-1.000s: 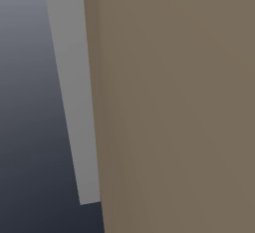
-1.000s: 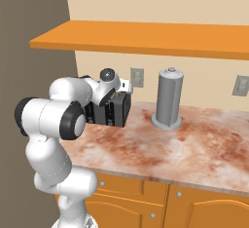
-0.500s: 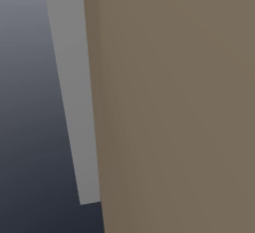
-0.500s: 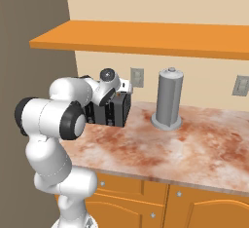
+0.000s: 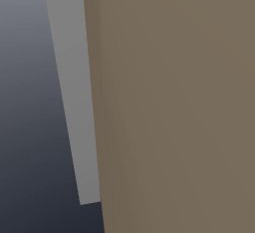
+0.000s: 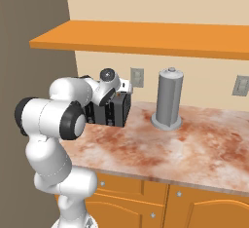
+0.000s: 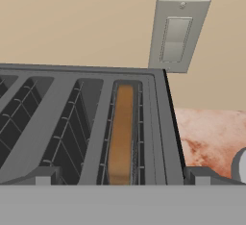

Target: Start the toaster. Once the lever pops up, take the bread to the plate on the dining counter.

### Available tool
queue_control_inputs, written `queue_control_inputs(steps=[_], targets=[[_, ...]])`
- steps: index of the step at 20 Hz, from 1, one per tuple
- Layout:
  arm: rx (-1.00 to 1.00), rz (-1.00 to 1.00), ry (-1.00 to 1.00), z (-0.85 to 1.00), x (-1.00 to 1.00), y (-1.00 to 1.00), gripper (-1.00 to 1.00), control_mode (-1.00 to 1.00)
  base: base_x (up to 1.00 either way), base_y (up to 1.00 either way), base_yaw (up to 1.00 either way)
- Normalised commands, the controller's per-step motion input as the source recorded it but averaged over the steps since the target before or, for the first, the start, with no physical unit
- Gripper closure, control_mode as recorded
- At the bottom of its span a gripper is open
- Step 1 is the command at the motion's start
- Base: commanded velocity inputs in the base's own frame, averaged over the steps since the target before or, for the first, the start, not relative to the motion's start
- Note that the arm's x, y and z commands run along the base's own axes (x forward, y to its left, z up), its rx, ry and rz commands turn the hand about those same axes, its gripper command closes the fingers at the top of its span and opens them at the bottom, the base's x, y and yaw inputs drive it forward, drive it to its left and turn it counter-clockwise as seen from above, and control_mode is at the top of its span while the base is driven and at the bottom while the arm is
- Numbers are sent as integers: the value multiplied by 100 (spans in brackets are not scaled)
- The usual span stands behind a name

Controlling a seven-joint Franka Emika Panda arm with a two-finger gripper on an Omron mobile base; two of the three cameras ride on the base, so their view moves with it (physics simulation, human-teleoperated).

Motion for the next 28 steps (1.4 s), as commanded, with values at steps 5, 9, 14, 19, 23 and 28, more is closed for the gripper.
queue_control_inputs(steps=[5, 9, 14, 19, 23, 28], targets=[[0, 0, 0, 0, 0, 0, -100, -100, 0, 0, 0], [0, 0, 0, 0, 0, 0, -100, -100, 0, 0, 0], [0, 0, 0, 0, 0, 0, -100, -100, 0, 0, 0], [0, 0, 0, 0, 0, 0, -100, -100, 0, 0, 0], [0, 0, 0, 0, 0, 0, -100, -100, 0, 0, 0], [0, 0, 0, 0, 0, 0, -100, -100, 0, 0, 0]])
